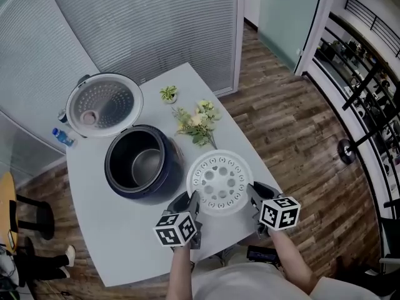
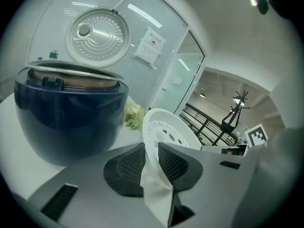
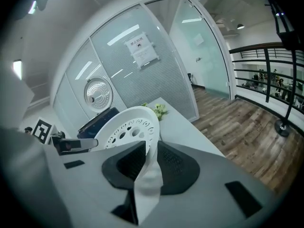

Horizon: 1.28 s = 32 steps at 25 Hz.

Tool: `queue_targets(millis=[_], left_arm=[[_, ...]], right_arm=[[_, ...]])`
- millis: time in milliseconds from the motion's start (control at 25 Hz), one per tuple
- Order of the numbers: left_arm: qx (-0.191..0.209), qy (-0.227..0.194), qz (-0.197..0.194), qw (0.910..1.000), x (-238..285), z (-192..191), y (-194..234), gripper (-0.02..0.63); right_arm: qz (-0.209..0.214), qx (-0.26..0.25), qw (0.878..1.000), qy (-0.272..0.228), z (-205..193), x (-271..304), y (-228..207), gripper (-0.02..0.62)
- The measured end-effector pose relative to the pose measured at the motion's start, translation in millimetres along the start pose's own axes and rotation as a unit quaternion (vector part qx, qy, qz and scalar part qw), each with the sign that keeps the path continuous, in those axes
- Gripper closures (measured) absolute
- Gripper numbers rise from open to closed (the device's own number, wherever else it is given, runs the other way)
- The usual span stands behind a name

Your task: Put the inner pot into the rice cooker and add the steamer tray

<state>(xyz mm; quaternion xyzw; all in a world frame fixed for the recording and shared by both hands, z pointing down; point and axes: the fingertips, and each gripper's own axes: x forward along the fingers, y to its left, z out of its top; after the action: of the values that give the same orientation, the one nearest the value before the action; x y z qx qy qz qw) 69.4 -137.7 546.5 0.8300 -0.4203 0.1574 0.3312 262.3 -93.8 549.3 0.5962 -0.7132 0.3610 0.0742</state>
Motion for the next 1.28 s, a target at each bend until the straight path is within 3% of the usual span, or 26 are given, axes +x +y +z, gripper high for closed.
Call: queue_targets(millis=[480,840,1280], left_arm=[[0.018,-0.056,-0.008,0.9983,-22.8,49.3,-15.3,0.518],[0.030,-0.102,0.011,0.9942,-47.7,80.7,-8.4,0.523],[0.001,-0.145,0.043,0.9886,-96.4,116.0,45.2,0.528]], right_arm=[[0.026,0.019,0.998,-0.054,47.6,-9.8,19.6,0.517],[0.060,0.014,0.995,-0.077,74.5,-7.3,48.9,0.523],[0.116,-0.018,0.990,-0.073,100.5,21.4,125.9,0.526]])
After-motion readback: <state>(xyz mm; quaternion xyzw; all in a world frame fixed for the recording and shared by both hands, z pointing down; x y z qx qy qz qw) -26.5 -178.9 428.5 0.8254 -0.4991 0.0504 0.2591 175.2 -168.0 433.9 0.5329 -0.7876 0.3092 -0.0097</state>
